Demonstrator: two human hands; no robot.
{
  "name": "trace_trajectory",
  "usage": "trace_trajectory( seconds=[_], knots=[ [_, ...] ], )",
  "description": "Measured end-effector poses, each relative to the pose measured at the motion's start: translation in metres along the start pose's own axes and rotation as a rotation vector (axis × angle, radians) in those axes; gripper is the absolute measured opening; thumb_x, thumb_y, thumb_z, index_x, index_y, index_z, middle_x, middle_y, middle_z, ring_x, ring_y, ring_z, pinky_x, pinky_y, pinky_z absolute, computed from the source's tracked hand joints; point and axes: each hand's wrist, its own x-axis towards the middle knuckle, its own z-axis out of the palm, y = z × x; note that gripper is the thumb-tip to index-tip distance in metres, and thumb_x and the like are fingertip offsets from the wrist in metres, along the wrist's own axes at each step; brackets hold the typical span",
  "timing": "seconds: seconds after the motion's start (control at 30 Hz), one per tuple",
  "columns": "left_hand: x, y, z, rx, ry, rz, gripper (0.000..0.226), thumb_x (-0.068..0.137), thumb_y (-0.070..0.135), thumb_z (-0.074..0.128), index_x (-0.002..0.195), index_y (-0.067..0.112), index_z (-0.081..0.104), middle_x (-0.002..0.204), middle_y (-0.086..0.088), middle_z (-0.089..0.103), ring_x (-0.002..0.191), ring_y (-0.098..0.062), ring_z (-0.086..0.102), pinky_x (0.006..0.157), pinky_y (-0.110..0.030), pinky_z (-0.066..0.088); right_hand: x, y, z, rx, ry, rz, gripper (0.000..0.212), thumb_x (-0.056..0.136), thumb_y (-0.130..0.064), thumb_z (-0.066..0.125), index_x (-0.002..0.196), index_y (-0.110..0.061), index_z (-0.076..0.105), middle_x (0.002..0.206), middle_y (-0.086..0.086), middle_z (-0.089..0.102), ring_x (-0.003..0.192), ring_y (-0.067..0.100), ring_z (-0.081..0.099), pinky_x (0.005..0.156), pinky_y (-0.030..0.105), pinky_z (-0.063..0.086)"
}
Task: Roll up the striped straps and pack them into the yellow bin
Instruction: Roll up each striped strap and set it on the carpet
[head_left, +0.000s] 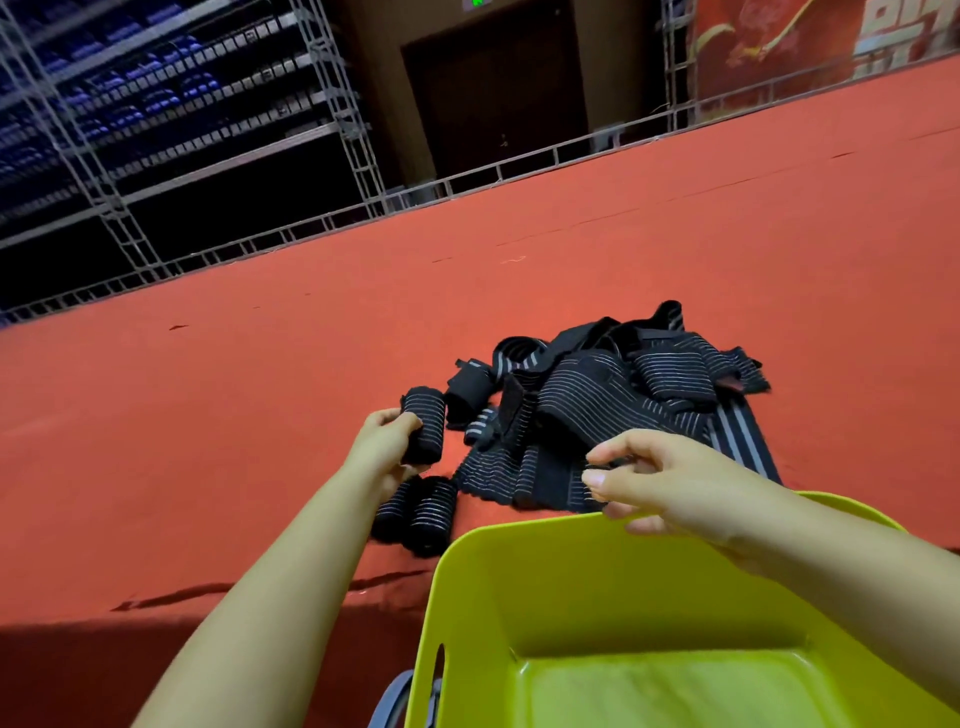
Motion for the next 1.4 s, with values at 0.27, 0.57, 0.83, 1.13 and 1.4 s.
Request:
trace_trajectory(
  seconds=[0.27, 0.57, 0.83, 1.13, 1.4],
  knots=[
    [0.065, -0.026, 0.015, 0.377, 0.171, 0.042, 0.033, 0.090, 0.015, 0.052, 0.122, 0.008, 0.050, 0.105, -0.015, 0.061, 0.082, -0.029, 0.058, 0.062, -0.031, 0.040, 0.003, 0.014, -0.008, 0.038, -0.003, 0.034, 0.019, 0.084, -0.022, 0.070, 0.102, -0.020, 0.063, 0.080, -0.002, 0.068, 0.068, 0.005, 0.067, 0.064, 0.022, 0.051],
    [0.089, -0.042, 0.025, 0.910, 0.118, 0.011, 0.047, 0.089, 0.029, 0.053, 0.123, -0.004, 0.050, 0.122, -0.025, 0.060, 0.108, -0.040, 0.059, 0.086, -0.040, 0.049, 0.002, 0.014, -0.013, 0.051, 0.007, 0.021, 0.017, 0.084, -0.021, 0.069, 0.100, -0.022, 0.064, 0.077, -0.005, 0.070, 0.069, 0.005, 0.068, 0.064, 0.021, 0.051],
    [0.071, -0.030, 0.019, 1.374, 0.137, -0.014, 0.033, 0.094, 0.036, 0.041, 0.115, 0.014, 0.056, 0.127, -0.012, 0.059, 0.124, -0.035, 0.048, 0.112, -0.063, 0.008, -0.005, 0.009, -0.019, 0.074, -0.006, 0.011, 0.017, 0.085, -0.019, 0.069, 0.101, -0.020, 0.064, 0.081, -0.001, 0.070, 0.070, 0.007, 0.067, 0.064, 0.022, 0.052],
    [-0.032, 0.027, 0.085, 1.030, 0.145, 0.828, 0.023, 0.090, 0.031, 0.063, 0.098, 0.010, 0.063, 0.098, -0.009, 0.064, 0.094, -0.029, 0.055, 0.079, -0.038, 0.041, -0.024, -0.003, -0.100, 0.102, 0.241, -0.048, 0.005, 0.089, -0.012, 0.062, 0.094, -0.013, 0.064, 0.086, 0.006, 0.068, 0.071, 0.011, 0.063, 0.073, 0.026, 0.051],
    [-0.046, -0.001, 0.159, 0.444, -0.103, 0.033, 0.023, 0.087, 0.018, 0.071, 0.087, 0.004, 0.053, 0.081, -0.008, 0.052, 0.073, -0.022, 0.051, 0.076, -0.035, 0.047, -0.009, 0.029, -0.117, 0.031, 0.278, 0.024, 0.004, 0.090, -0.014, 0.064, 0.089, -0.018, 0.063, 0.088, 0.003, 0.066, 0.078, 0.012, 0.063, 0.076, 0.029, 0.053]
  ],
)
